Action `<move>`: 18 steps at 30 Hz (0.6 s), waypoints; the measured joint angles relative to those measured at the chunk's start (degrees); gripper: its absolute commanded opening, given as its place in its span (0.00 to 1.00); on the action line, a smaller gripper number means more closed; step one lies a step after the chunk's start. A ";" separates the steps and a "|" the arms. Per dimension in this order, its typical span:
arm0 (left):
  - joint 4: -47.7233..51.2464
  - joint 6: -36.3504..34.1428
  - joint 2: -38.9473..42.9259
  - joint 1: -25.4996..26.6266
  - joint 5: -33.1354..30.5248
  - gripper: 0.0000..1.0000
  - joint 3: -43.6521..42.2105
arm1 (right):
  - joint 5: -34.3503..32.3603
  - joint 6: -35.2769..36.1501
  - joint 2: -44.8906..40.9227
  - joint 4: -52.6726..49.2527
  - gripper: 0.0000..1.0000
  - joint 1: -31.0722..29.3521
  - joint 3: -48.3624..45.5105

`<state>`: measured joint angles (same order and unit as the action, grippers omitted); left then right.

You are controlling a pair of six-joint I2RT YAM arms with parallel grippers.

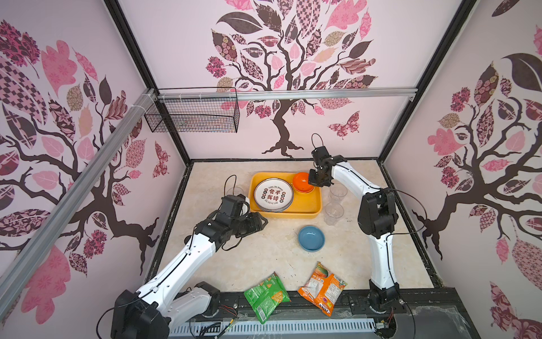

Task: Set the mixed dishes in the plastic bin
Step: 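Lower the orange bowl into the yellow bowl in the bin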

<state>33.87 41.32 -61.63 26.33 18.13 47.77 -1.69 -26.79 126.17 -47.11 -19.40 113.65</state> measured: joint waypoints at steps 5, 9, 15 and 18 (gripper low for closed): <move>-0.09 0.35 0.00 0.00 0.00 0.61 -0.22 | -0.02 -0.22 0.00 0.24 0.02 0.04 -0.09; -0.11 0.50 0.00 0.00 0.00 0.61 -0.63 | -0.02 -0.26 0.00 0.42 0.02 0.04 -0.13; -0.20 0.52 0.00 0.00 0.02 0.61 -0.63 | -0.04 -0.46 0.00 0.92 0.02 0.11 -0.13; -0.20 0.55 0.02 0.00 0.02 0.61 -0.63 | -0.07 -0.55 0.02 1.05 0.02 0.13 -0.13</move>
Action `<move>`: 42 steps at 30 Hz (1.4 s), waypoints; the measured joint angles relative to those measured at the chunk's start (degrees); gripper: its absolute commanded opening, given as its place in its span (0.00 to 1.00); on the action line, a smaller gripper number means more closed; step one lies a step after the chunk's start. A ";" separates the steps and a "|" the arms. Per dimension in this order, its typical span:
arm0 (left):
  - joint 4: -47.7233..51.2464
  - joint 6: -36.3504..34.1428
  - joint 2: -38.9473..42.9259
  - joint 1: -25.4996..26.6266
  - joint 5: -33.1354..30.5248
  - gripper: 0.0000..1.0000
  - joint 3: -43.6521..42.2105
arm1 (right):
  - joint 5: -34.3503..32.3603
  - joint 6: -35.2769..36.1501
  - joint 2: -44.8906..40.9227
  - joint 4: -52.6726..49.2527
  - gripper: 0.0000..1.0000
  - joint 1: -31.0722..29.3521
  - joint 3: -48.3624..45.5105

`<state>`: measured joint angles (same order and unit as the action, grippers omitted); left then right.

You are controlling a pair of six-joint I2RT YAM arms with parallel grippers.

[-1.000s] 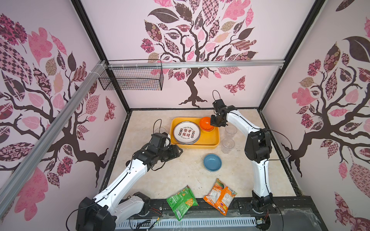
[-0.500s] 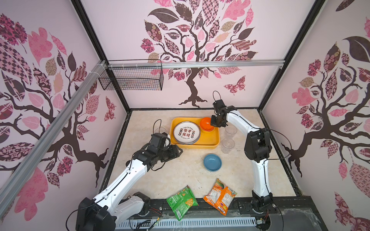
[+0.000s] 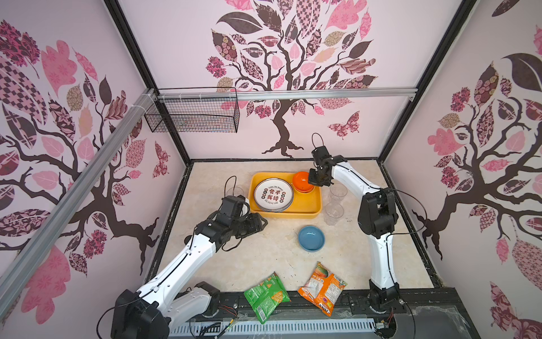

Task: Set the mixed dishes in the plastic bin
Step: 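Lower the orange bowl into the yellow bowl in the bin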

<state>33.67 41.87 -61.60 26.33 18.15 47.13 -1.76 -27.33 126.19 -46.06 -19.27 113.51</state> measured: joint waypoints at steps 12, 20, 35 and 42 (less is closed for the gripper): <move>-0.07 0.17 0.61 0.00 -0.02 0.61 -0.13 | -0.42 -1.16 0.33 0.46 0.05 0.35 -1.01; -0.11 0.24 0.94 0.00 -0.04 0.61 -0.76 | -0.39 -1.33 0.83 1.66 0.07 0.50 -2.16; -0.15 0.44 0.98 0.00 -0.04 0.62 -1.11 | 0.04 -2.21 1.57 2.36 0.31 0.66 -2.38; -0.37 0.59 0.98 0.00 0.17 0.61 -1.11 | 0.50 -1.97 -0.87 3.23 0.36 0.44 -5.60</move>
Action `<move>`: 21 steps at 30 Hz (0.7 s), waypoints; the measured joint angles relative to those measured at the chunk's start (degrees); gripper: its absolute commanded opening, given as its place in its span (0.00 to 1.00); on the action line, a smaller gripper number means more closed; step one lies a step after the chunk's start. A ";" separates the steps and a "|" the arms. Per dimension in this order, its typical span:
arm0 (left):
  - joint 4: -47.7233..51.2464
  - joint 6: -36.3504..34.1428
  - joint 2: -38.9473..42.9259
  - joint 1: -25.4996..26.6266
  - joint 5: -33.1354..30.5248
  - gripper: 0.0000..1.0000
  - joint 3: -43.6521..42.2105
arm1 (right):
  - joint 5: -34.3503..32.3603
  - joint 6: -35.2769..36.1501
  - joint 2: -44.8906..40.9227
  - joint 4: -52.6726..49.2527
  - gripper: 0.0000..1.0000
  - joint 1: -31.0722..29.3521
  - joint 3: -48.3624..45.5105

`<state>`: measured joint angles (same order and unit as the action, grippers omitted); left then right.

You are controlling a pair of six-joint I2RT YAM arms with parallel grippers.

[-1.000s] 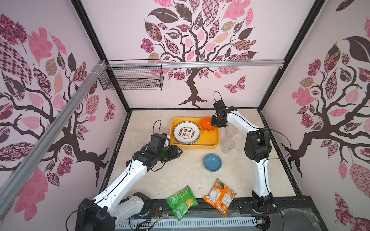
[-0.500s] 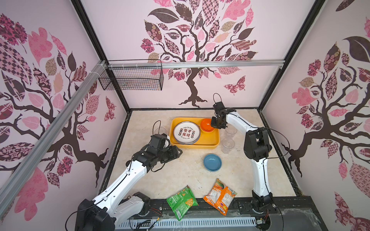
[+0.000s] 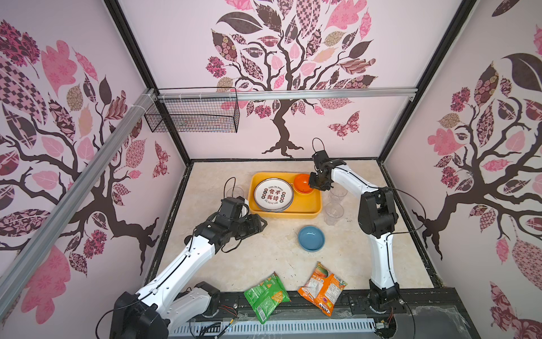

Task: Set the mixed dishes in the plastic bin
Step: 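Lower the orange bowl into the yellow bowl in the bin, then open the right gripper and raise it from the orange bowl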

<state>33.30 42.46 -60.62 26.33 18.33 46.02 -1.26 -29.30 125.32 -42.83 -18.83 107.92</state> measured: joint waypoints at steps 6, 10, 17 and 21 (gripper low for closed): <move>-1.44 -0.02 0.00 -0.04 2.38 0.62 -0.07 | 0.17 0.13 -6.56 0.46 0.39 0.17 -4.85; -2.25 -0.11 -0.02 -0.04 4.55 0.62 -0.07 | 1.03 0.15 -12.61 1.84 0.40 0.20 -9.62; -3.39 -1.01 -0.28 -0.04 8.13 0.62 -0.07 | 3.89 0.20 -24.26 5.18 0.41 0.15 -21.22; -3.45 -2.34 -1.14 -0.04 10.08 0.62 -0.04 | 5.42 0.44 -31.32 6.49 0.42 0.07 -30.01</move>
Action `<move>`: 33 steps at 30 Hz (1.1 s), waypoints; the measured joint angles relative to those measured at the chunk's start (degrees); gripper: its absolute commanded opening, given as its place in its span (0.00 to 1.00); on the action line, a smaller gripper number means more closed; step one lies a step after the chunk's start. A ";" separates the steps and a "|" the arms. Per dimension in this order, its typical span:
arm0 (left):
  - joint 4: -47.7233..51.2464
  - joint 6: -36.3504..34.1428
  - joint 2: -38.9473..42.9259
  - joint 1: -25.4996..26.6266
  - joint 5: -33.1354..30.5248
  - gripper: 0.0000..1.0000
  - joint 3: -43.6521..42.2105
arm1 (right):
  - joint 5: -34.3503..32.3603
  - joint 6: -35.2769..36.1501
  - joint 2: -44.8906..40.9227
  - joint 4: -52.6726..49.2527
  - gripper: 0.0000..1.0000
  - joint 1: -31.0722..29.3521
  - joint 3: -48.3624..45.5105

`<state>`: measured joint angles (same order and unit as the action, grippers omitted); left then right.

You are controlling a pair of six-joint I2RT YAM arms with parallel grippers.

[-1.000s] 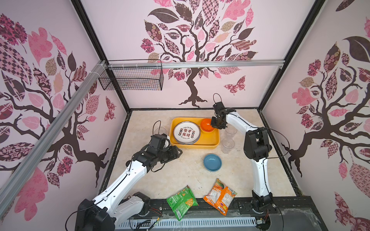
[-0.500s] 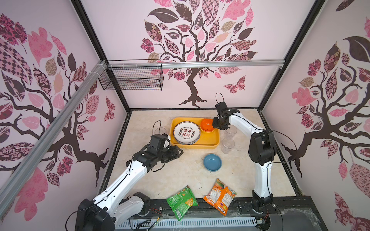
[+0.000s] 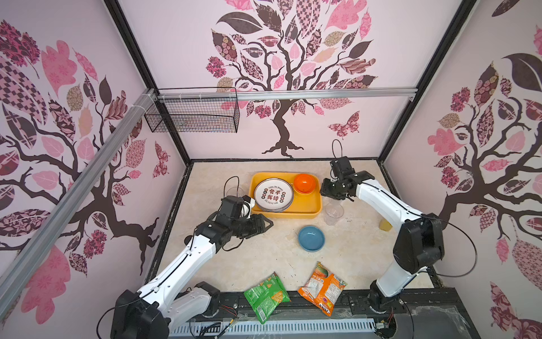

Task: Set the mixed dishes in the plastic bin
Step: 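Open the right gripper and raise it from the orange bowl, then move the right gripper down to the blue bowl rim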

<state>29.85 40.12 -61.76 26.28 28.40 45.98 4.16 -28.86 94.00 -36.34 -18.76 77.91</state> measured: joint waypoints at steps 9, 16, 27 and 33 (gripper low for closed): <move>0.02 -2.21 -3.72 1.53 2.38 0.62 0.09 | 3.17 0.70 -15.45 0.55 0.44 -0.17 -15.65; 0.33 -3.56 -7.54 6.16 1.73 0.61 2.38 | 5.68 1.31 -22.03 -0.02 0.45 -0.20 -24.98; 0.28 -4.13 -9.88 8.26 -0.17 0.62 3.76 | 6.58 0.02 -22.88 1.64 0.44 -6.08 -31.87; 0.31 -4.11 -9.88 8.26 -1.25 0.61 3.76 | 5.99 -1.66 -19.26 3.76 0.43 -8.17 -32.72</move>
<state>30.15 36.01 -71.64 34.54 27.16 49.74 10.15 -30.52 74.74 -32.58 -26.94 45.19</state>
